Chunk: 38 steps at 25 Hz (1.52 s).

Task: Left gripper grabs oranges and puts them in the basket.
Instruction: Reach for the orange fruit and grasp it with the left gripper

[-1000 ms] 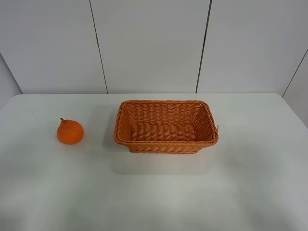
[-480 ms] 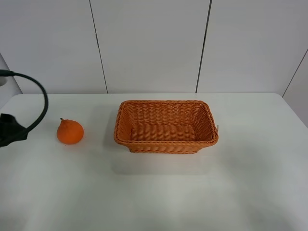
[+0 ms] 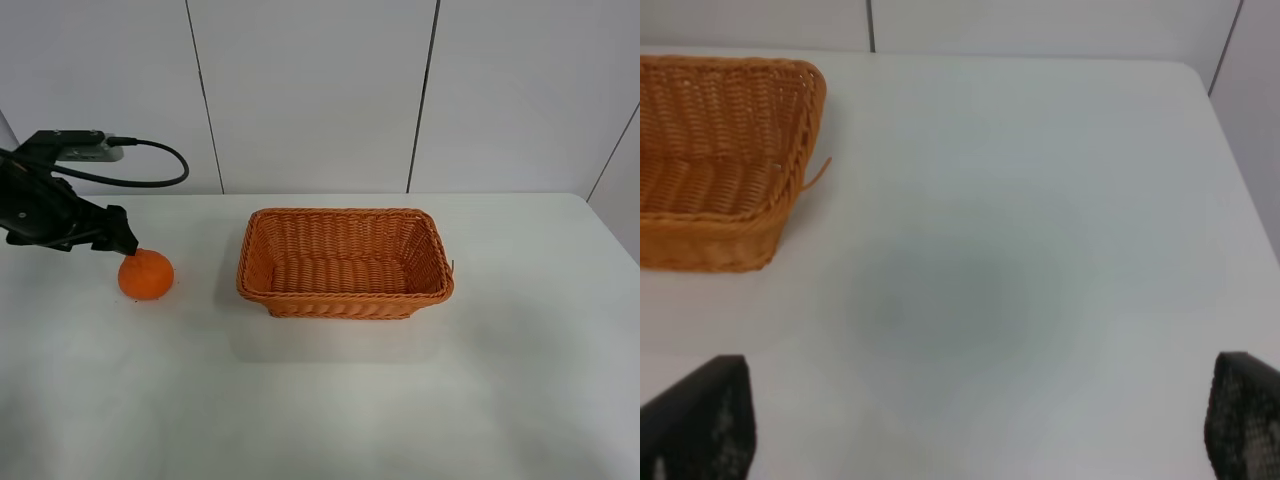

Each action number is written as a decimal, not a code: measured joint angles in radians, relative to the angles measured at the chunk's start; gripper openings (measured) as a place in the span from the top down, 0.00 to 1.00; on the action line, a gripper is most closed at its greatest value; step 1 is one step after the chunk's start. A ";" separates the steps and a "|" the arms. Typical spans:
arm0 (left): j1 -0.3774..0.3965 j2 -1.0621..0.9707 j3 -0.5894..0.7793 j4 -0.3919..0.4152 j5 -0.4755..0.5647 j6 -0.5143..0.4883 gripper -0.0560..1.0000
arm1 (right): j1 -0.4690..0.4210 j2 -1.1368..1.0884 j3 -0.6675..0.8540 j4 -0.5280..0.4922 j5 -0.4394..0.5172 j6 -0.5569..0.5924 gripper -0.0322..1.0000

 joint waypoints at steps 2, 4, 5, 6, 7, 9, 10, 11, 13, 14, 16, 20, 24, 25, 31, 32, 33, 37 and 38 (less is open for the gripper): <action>0.000 0.066 -0.043 -0.002 0.000 0.001 0.04 | 0.000 0.000 0.000 0.000 0.000 0.000 0.30; 0.000 0.130 -0.083 -0.004 -0.001 0.001 0.04 | 0.000 0.000 0.000 0.000 0.000 0.000 0.30; 0.000 0.153 -0.098 -0.004 -0.002 0.001 0.04 | 0.000 0.000 0.000 0.000 0.000 0.000 0.30; 0.000 0.179 -0.109 -0.005 -0.003 0.001 0.04 | 0.000 0.000 0.000 0.000 0.000 0.000 0.30; 0.000 0.203 -0.121 -0.007 -0.003 0.001 0.04 | 0.000 0.000 0.000 0.000 0.000 0.000 0.30; 0.000 0.246 -0.141 -0.007 -0.006 0.002 0.04 | 0.000 0.000 0.000 0.000 0.000 0.000 0.30; 0.000 0.268 -0.150 -0.007 -0.007 0.002 0.04 | 0.000 0.000 0.000 0.000 0.000 0.000 0.30; 0.000 0.290 -0.160 -0.007 -0.009 0.002 0.04 | 0.000 0.000 0.000 0.000 0.000 0.000 0.30; 0.000 0.327 -0.175 -0.007 -0.016 0.002 0.04 | 0.000 0.000 0.000 0.000 0.000 0.000 0.30; 0.000 0.345 -0.183 -0.007 -0.019 0.004 0.04 | 0.000 0.000 0.000 0.000 0.000 0.000 0.30; 0.000 0.373 -0.195 -0.007 -0.028 0.015 0.04 | 0.000 0.000 0.000 0.000 0.000 0.000 0.30; 0.000 0.415 -0.202 -0.007 -0.042 0.040 0.04 | 0.000 0.000 0.000 0.000 0.000 0.000 0.30; 0.000 0.427 -0.206 -0.007 -0.053 0.044 0.07 | 0.000 0.000 0.000 0.000 0.000 0.000 0.30; 0.000 0.427 -0.207 -0.007 -0.054 0.044 0.10 | 0.000 0.000 0.000 0.000 0.000 0.000 0.30; 0.000 0.427 -0.207 -0.007 -0.060 0.044 0.59 | 0.000 0.000 0.000 0.000 0.000 0.000 0.30; 0.000 0.427 -0.207 -0.007 -0.060 0.048 0.69 | 0.000 0.000 0.000 0.000 0.000 0.000 0.30; 0.000 0.427 -0.207 -0.007 -0.060 0.056 0.75 | 0.000 0.000 0.000 0.000 0.000 0.000 0.30; 0.000 0.427 -0.211 -0.007 -0.053 0.096 0.77 | 0.000 0.000 0.000 0.000 0.000 0.000 0.30; 0.000 0.425 -0.212 -0.007 -0.049 0.100 0.77 | 0.000 0.000 0.000 0.000 0.000 0.000 0.30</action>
